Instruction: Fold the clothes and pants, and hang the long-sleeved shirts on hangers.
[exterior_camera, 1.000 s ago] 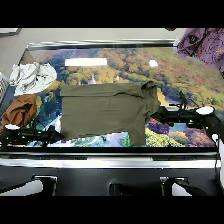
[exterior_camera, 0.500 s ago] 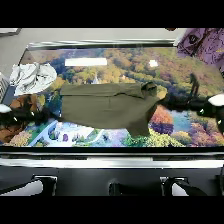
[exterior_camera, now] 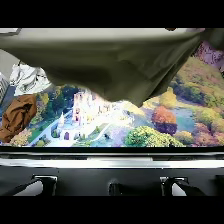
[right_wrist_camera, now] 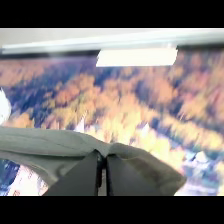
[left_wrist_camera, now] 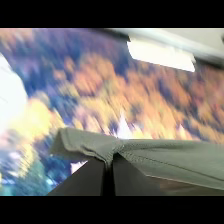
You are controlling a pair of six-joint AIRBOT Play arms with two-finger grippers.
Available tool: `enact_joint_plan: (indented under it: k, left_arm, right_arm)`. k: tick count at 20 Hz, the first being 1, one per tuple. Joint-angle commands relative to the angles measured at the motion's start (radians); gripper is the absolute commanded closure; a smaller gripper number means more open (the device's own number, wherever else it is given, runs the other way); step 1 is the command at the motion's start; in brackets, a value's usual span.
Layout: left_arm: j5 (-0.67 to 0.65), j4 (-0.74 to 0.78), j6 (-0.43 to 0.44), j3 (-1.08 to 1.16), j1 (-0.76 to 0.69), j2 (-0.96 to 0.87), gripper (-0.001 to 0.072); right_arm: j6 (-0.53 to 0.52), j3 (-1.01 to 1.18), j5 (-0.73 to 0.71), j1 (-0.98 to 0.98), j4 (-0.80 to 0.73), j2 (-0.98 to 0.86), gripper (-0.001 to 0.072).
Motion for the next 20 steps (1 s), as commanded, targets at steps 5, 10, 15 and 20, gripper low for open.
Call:
enact_joint_plan:
  k: [5, 10, 15, 20]
  left_arm:
    - [-0.017, 0.297, -0.122, -0.077, -0.001, 0.435, 0.0694]
    - [-0.065, 0.287, -0.133, -0.103, -0.001, 0.447, 0.0694]
    - [-0.070, 0.201, -0.081, -0.180, -0.032, 0.257, 0.0695]
    - [-0.040, 0.210, -0.042, -0.283, -0.127, -0.086, 0.0695]
  right_arm:
    - [0.201, 0.157, 0.139, 0.000, -0.202, 0.310, 0.0684]
    - [0.285, 0.157, 0.163, 0.000, -0.225, 0.326, 0.0685]
    - [0.397, 0.157, 0.262, 0.000, -0.219, 0.116, 0.0685]
    - [0.409, 0.141, 0.335, 0.002, -0.205, -0.266, 0.0684]
